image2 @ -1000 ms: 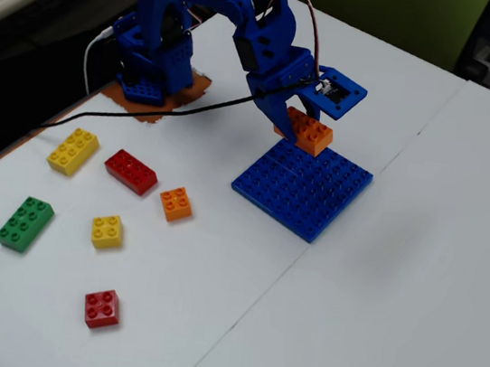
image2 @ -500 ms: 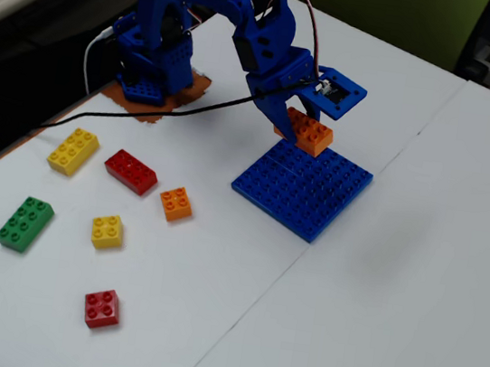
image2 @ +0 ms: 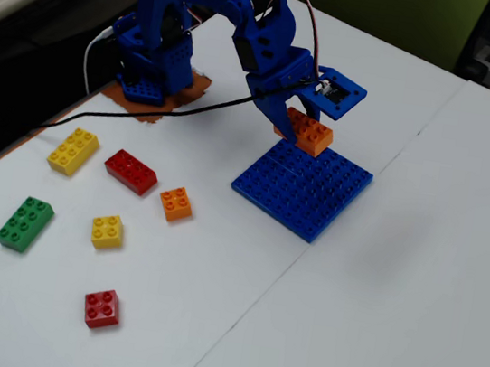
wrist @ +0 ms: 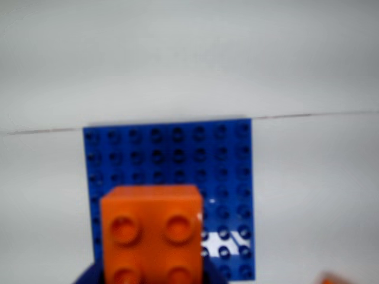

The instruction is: Pick up the 2x4 orange block and go up the 8x8 blue block.

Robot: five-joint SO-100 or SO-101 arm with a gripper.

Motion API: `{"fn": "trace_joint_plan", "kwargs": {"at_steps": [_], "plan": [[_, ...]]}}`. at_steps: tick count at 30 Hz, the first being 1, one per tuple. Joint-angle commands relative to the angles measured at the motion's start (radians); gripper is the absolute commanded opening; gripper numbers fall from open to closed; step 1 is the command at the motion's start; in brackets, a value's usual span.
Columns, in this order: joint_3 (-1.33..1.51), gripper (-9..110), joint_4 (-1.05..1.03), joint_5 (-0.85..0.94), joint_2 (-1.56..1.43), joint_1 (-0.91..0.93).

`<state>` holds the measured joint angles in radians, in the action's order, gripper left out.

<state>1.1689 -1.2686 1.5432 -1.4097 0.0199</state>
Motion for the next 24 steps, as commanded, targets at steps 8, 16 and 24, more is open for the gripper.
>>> {"fn": "trace_joint_plan", "kwargs": {"at_steps": [8, 16, 24], "plan": [[-0.055, 0, 0.008, 0.006, -0.008, 0.008], [-0.055, 0, 0.003, 0.006, -0.008, 0.009], [-0.054, 0, 0.003, 0.002, 0.005, 0.011]]}}
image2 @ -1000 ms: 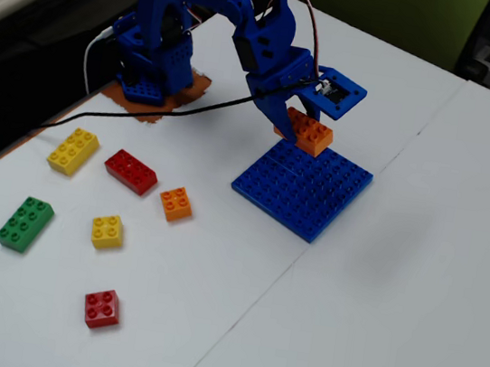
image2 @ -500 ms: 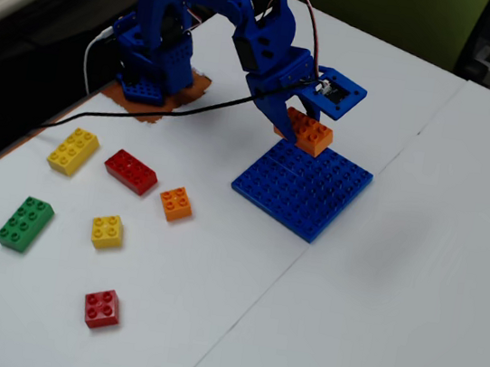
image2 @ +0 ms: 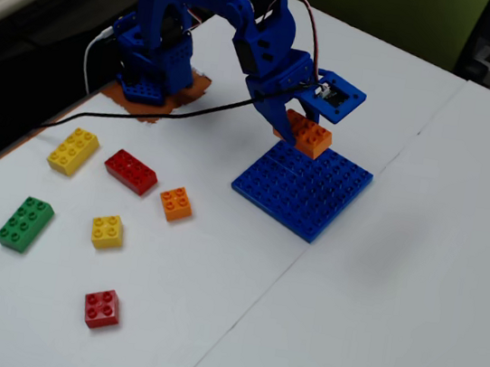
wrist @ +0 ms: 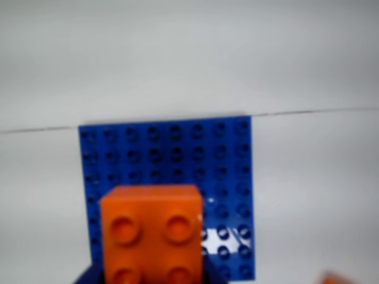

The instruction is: Pick up the 2x4 orange block and go up the 8x8 blue block.

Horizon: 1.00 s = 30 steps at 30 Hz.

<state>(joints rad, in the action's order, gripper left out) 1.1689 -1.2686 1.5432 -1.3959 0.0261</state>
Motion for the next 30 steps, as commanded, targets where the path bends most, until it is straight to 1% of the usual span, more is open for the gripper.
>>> {"fn": "trace_joint_plan", "kwargs": {"at_steps": [1, 30], "plan": [[-0.054, 0, 0.003, 0.000, -0.009, 0.005], [-0.055, 0, -0.026, -0.003, -0.023, -0.006]]}}
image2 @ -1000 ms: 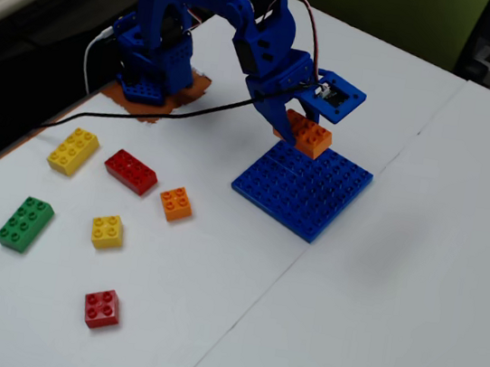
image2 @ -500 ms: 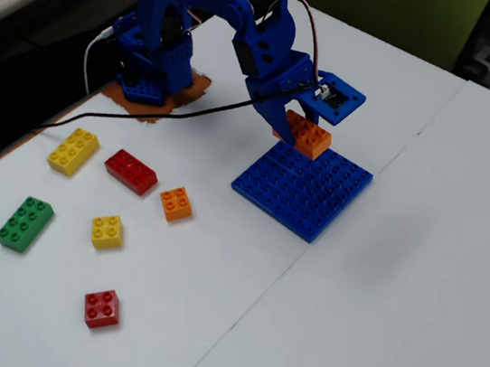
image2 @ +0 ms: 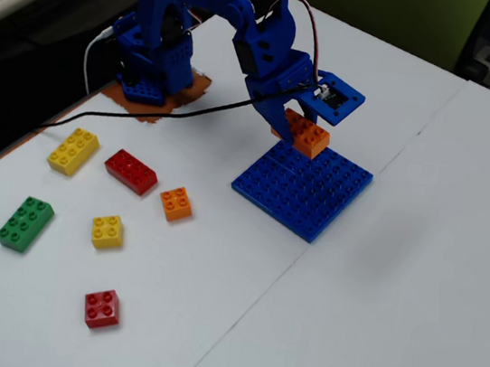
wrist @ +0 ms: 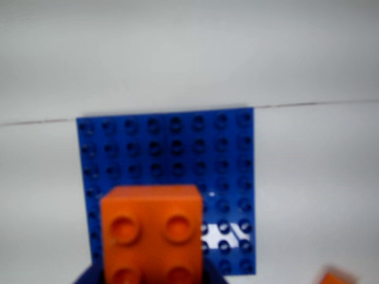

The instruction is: Pick up the 2x4 orange block and go up the 8x8 blue block.

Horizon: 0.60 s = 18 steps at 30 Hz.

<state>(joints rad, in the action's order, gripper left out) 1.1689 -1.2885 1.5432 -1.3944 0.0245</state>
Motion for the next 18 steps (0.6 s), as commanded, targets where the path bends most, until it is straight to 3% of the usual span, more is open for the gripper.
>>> {"fn": "trace_joint_plan", "kwargs": {"at_steps": [1, 18], "plan": [[-0.055, 0, -0.006, -0.003, -0.026, -0.005], [-0.055, 0, -0.002, 0.000, -0.032, 0.002]]}}
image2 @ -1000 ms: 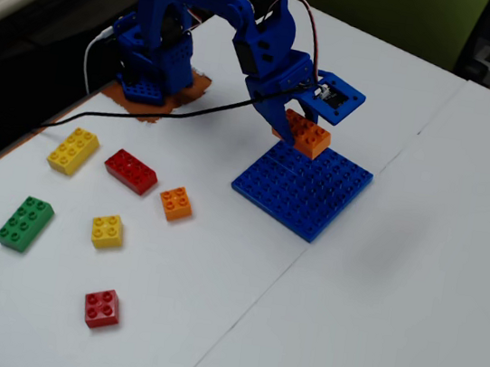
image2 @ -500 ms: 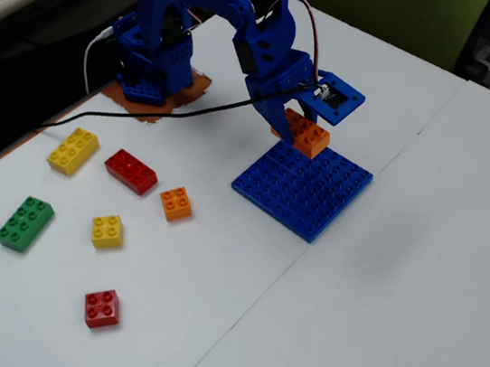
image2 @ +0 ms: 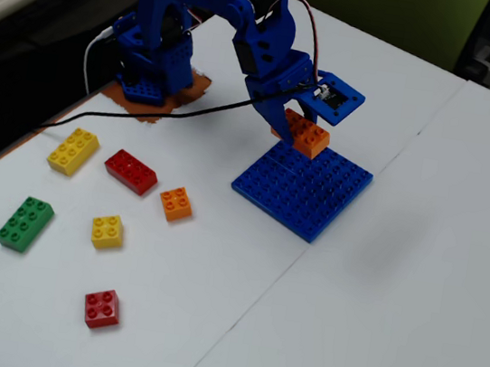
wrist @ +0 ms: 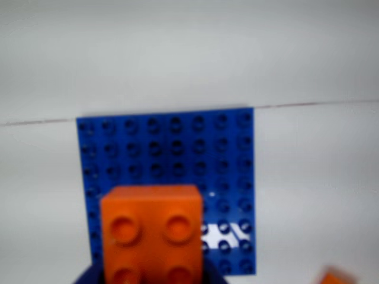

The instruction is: Pick up the 2x4 orange block and go up the 8x8 blue block.

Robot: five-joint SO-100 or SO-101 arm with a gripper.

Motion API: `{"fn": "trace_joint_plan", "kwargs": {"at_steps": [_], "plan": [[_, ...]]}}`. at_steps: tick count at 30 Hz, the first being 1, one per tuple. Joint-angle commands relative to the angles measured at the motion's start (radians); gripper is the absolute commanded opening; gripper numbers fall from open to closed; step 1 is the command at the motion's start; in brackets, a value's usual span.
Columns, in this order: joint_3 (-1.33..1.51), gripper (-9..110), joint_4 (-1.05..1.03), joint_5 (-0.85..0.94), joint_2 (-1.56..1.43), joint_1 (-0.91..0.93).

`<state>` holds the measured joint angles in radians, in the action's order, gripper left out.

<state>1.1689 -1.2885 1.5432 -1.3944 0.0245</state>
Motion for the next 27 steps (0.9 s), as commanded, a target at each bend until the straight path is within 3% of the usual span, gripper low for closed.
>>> {"fn": "trace_joint_plan", "kwargs": {"at_steps": [1, 27], "plan": [[-0.055, 0, -0.002, 0.002, -0.034, 0.002], [-0.051, 0, 0.006, 0.006, -0.040, 0.015]]}}
